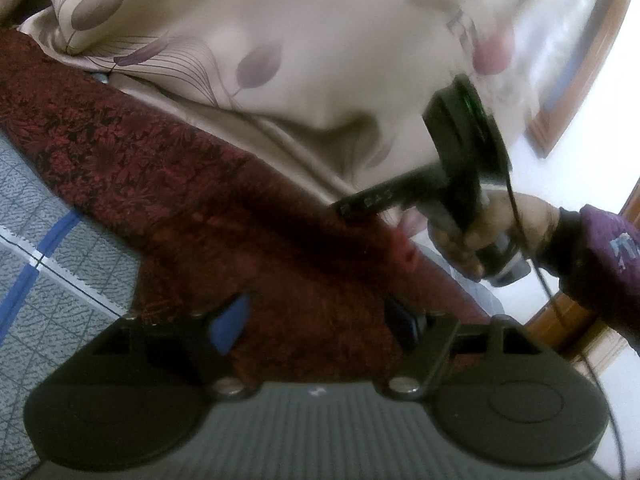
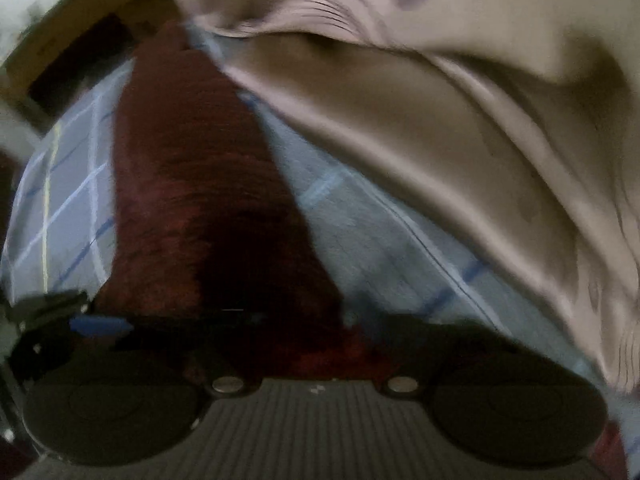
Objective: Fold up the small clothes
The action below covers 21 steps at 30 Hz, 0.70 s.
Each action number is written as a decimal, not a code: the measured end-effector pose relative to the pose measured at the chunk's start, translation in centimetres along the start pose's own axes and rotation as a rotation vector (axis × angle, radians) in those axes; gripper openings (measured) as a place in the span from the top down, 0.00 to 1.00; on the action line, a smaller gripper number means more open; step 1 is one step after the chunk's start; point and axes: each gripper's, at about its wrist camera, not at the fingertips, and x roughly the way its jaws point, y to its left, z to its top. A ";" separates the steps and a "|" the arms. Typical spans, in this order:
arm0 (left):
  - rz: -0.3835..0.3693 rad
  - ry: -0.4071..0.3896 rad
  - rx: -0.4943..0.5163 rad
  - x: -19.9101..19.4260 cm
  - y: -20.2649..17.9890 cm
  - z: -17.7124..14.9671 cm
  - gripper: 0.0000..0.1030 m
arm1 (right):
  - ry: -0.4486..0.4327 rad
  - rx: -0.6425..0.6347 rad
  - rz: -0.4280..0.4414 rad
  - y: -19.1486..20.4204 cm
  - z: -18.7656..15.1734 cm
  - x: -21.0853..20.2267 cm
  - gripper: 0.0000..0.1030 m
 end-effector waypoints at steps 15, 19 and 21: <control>0.016 -0.017 -0.001 -0.4 0.0 -0.1 0.27 | -0.315 -0.151 -0.327 -0.5 4.2 -3.6 0.88; 0.030 -0.017 0.005 -0.4 -0.1 -0.1 0.27 | -0.273 -0.063 -0.373 -2.3 4.1 1.2 0.88; 0.036 -0.020 0.008 -0.4 -0.1 -0.2 0.27 | -0.302 -0.020 -0.399 -2.4 3.4 2.2 0.73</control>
